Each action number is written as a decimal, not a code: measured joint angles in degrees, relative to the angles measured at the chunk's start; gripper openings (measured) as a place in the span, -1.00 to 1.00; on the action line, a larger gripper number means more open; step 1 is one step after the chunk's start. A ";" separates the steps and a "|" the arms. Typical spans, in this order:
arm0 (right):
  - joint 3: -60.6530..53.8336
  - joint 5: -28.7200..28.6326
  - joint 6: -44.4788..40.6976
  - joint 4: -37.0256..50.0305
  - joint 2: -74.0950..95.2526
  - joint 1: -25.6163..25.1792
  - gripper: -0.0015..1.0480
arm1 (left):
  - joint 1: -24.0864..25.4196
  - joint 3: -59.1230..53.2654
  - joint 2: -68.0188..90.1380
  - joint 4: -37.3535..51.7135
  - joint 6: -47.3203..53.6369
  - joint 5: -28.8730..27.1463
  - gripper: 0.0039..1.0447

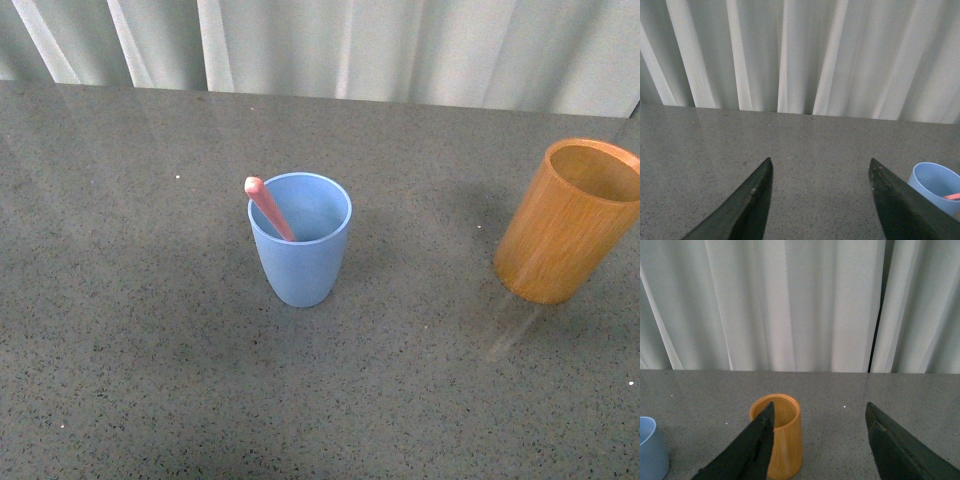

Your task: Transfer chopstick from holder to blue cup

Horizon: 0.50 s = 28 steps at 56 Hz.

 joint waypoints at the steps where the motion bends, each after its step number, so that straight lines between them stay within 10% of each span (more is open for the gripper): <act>1: 0.00 0.02 0.00 0.00 0.00 0.00 0.15 | 0.00 0.00 0.00 0.00 0.00 0.00 0.24; 13: 0.00 0.00 0.07 0.00 0.00 0.00 0.85 | 0.00 0.00 0.00 0.00 0.04 -0.02 0.91; 28: 0.00 0.00 0.04 0.00 0.00 0.00 0.81 | 0.00 0.00 0.00 0.00 0.02 0.00 0.87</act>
